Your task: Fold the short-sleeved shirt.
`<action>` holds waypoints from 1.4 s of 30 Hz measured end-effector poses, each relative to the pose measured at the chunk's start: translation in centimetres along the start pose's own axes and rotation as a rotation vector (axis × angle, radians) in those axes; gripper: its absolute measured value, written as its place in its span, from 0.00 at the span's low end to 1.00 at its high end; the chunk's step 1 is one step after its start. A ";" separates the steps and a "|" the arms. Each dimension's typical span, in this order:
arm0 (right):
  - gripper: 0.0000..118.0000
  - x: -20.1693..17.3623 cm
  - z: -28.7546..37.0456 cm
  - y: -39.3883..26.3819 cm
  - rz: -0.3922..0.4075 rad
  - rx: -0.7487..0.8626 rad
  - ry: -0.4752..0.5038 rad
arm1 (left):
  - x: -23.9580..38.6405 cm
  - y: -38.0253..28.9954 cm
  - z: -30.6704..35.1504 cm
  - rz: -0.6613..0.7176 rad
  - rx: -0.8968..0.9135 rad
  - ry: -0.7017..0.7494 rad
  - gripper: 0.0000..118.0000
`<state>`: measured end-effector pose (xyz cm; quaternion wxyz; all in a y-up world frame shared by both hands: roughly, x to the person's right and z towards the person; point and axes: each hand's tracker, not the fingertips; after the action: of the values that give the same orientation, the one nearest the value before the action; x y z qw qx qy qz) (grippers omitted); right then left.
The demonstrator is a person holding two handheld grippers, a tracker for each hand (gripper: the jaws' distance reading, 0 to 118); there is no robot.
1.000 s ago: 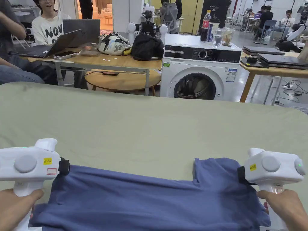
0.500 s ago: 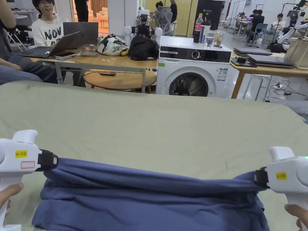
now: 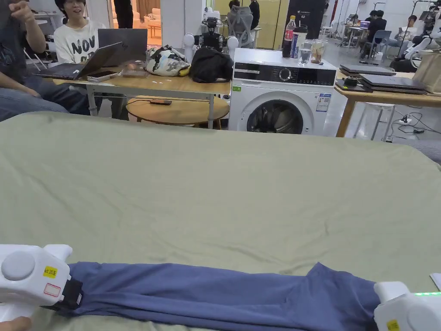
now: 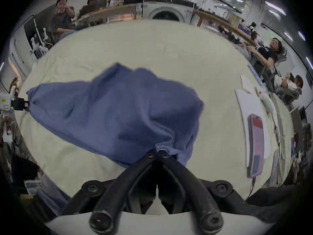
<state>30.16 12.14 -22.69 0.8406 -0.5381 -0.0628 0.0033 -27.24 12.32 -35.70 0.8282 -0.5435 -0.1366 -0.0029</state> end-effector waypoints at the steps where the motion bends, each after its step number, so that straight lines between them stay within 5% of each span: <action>1: 0.00 -0.1 -0.4 0.1 -0.003 -0.012 -0.002 | 0.2 0.2 0.0 0.005 -0.007 0.008 0.00; 6: 0.02 -0.5 1.4 1.3 -0.043 0.030 -0.057 | 1.1 1.0 1.5 -0.001 0.023 0.059 0.01; 7: 0.09 -0.8 2.2 1.7 -0.039 0.073 -0.084 | 1.5 1.1 2.0 0.004 0.066 0.080 0.07; 10: 0.52 -1.6 4.2 3.1 -0.035 0.160 -0.135 | 2.8 1.7 3.5 -0.012 0.182 0.099 0.29; 15: 0.52 -4.1 6.3 5.1 -0.088 0.404 -0.178 | 5.2 2.2 4.7 -0.035 0.434 0.075 0.33; 19: 0.52 -7.3 6.7 5.4 -0.117 0.686 -0.083 | 7.7 1.7 5.0 -0.041 0.645 0.091 0.33; 22: 0.50 -10.4 6.8 5.0 -0.099 0.823 -0.099 | 9.3 1.1 5.1 -0.067 0.776 0.128 0.33; 25: 0.14 -12.6 6.6 4.8 -0.110 0.913 -0.080 | 10.1 0.8 5.0 -0.072 0.871 0.168 0.26; 26: 0.02 -13.2 6.6 4.7 -0.128 0.935 -0.084 | 10.2 0.6 5.2 -0.075 0.897 0.163 0.10; 27: 0.00 -13.7 6.7 4.6 -0.140 0.950 -0.083 | 10.4 0.4 5.4 -0.087 0.924 0.176 0.00; 29: 0.00 -14.5 6.6 4.4 -0.139 0.988 -0.073 | 10.8 0.2 6.0 -0.110 0.968 0.230 0.00; 35: 0.00 -16.8 6.6 4.7 -0.125 1.027 -0.073 | 8.7 0.1 7.7 -0.108 0.938 0.233 0.00; 42: 0.00 -20.3 6.4 6.7 -0.074 1.017 -0.021 | 0.0 1.8 8.2 0.029 0.599 0.043 0.00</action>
<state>9.74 19.26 -28.15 0.9950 -0.0581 -0.0807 0.0089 -28.80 20.48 -34.29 0.9544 -0.2765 -0.1060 0.0376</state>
